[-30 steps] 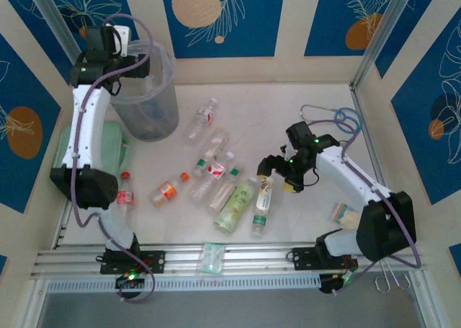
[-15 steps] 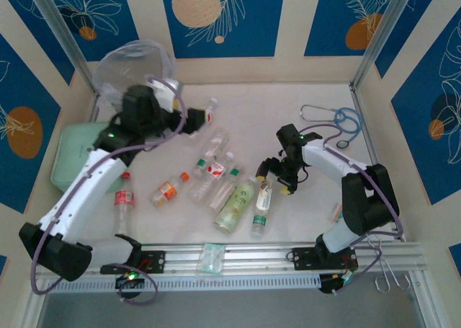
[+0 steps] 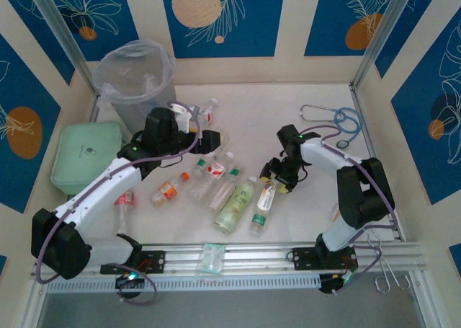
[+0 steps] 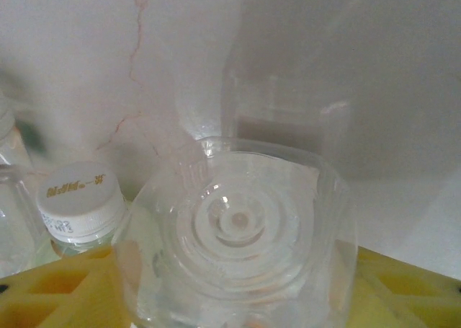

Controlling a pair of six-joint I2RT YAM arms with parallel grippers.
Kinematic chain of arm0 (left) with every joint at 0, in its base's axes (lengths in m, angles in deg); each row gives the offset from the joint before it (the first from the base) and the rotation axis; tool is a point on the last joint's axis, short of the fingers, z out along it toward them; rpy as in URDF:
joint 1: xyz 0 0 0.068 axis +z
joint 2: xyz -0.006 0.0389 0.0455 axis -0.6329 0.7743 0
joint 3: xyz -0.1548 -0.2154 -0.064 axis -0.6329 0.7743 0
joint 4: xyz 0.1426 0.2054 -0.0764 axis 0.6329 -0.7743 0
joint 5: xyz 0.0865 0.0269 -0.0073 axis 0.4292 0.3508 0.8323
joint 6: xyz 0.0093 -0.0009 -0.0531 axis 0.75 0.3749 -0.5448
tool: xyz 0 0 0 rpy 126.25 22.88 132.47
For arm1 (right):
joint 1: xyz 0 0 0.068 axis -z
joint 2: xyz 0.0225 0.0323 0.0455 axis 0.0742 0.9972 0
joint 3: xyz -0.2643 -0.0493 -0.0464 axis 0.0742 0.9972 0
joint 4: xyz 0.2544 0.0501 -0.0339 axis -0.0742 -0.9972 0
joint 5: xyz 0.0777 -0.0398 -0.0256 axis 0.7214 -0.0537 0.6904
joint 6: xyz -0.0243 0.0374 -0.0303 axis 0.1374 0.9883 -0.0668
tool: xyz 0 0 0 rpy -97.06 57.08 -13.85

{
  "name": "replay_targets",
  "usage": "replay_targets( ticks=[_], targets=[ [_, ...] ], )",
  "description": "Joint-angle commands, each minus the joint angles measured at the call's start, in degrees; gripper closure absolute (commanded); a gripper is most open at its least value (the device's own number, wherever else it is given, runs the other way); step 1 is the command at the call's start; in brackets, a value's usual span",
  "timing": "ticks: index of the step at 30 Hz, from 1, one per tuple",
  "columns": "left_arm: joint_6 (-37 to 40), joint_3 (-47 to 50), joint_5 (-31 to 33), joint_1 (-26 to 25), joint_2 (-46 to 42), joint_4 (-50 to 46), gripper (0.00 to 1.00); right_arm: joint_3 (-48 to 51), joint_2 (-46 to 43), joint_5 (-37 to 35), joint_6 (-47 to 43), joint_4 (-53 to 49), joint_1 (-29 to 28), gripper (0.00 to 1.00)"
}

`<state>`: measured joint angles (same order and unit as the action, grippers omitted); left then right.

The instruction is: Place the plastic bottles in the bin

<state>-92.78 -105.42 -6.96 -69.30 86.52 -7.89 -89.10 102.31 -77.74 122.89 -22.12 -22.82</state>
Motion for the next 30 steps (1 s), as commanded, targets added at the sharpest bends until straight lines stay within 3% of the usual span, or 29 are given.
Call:
replay_targets(
  ticks=[1,9,13,19,23,26,30],
  targets=[
    [-1.0,0.5,-1.3,-0.6,1.4,2.7,0.00,-0.2,-3.4,0.0,-0.5,-2.3,1.3,0.40],
    [-0.3,-2.0,-4.1,-1.5,3.2,2.2,0.00,-1.0,-11.5,3.5,-4.2,-4.6,7.5,0.49],
    [1.3,-4.6,-8.3,-3.7,5.5,1.5,0.00,-2.2,-14.6,10.4,-4.8,1.1,9.8,0.55],
    [4.7,-8.4,-13.6,-9.1,11.6,0.8,0.00,-7.4,-12.6,22.1,-7.2,8.5,8.5,0.57],
    [5.1,-9.6,-17.4,-11.2,15.8,2.6,0.00,-9.4,-11.4,25.7,-8.6,12.3,6.7,0.59],
    [6.2,-10.5,-17.1,-12.0,17.7,1.6,0.00,-9.2,-11.1,28.3,-7.7,15.7,6.5,0.66],
    [6.5,-11.1,-17.0,-12.7,19.3,1.6,0.00,-9.1,-11.1,29.8,-7.0,18.4,6.2,0.67]
  ],
)
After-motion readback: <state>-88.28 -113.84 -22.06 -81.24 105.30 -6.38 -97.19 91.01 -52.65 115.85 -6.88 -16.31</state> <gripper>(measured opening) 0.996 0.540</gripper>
